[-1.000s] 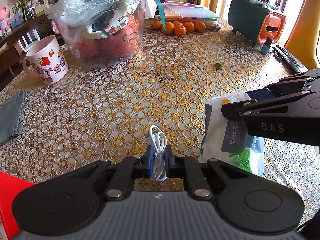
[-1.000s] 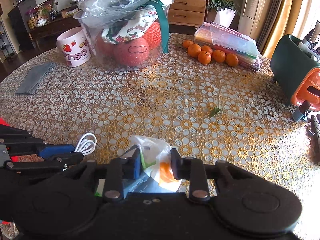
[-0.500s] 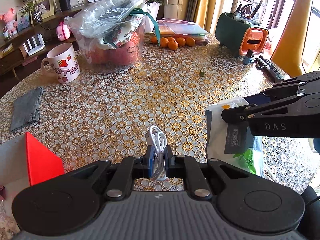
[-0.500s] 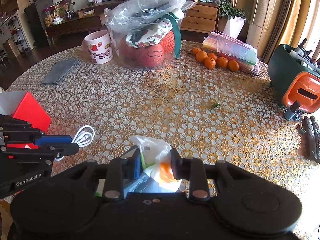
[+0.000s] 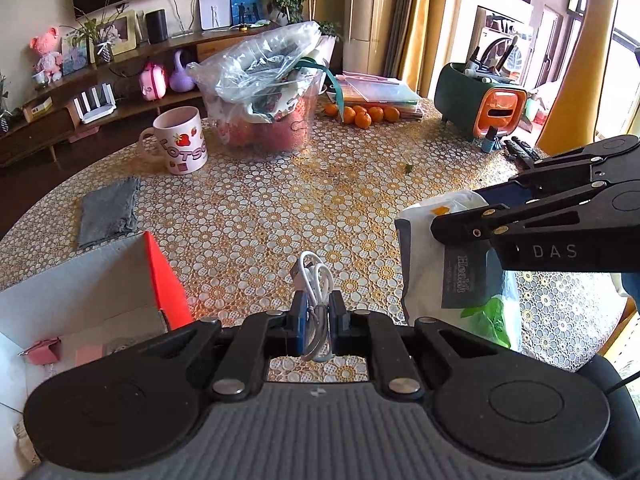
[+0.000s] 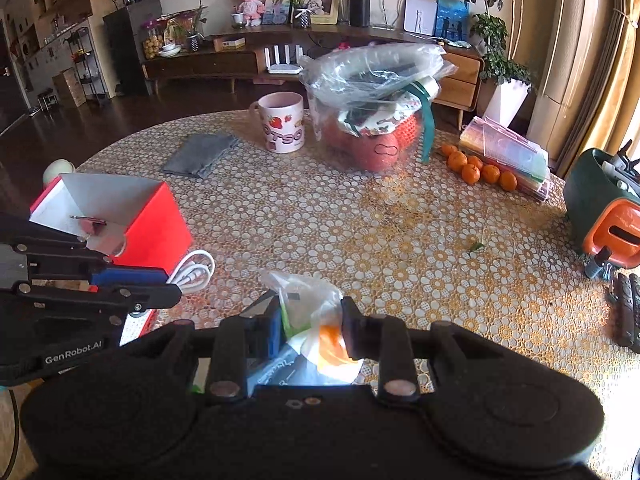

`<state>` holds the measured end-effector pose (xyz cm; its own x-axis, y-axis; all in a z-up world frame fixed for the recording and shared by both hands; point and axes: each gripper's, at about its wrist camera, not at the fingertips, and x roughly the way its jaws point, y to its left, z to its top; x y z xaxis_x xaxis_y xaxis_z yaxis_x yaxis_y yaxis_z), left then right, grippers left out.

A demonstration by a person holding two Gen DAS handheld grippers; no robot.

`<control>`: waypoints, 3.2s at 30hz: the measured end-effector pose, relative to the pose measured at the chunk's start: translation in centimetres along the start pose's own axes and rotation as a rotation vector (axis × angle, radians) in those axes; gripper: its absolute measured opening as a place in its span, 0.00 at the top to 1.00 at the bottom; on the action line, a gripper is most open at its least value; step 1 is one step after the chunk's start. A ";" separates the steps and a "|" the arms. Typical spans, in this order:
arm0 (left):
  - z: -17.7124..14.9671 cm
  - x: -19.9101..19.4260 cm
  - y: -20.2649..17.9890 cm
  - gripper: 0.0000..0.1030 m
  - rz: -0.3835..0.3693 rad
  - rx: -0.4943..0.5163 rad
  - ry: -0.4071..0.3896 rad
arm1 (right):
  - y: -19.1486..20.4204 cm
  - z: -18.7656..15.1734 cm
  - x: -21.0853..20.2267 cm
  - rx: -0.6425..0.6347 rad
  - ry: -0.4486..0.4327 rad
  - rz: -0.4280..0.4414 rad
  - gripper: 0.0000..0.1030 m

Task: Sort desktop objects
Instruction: 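Carry the white cable and tissue packet with both tools over the red box, then open the left tool to drop the cable while the right tool drops the tissue packet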

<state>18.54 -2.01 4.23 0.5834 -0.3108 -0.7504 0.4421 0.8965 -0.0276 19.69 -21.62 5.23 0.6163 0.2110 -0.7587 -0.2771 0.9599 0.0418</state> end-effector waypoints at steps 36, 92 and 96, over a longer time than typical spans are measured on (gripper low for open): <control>-8.5 -6.1 19.7 0.90 0.324 -0.175 0.010 | 21.4 6.6 5.4 -0.233 -0.071 0.181 0.72; -11.0 -6.9 19.6 0.89 0.343 -0.331 -0.044 | 20.7 1.6 5.2 -0.250 -0.096 0.323 0.21; -11.4 -7.9 18.3 0.89 0.382 -0.325 -0.058 | 20.2 0.7 3.5 -0.259 -0.145 0.328 0.17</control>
<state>14.25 20.42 2.11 0.7030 0.0502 -0.7094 -0.0403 0.9987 0.0307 16.80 -1.31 3.87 0.5566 0.5385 -0.6326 -0.6397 0.7637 0.0873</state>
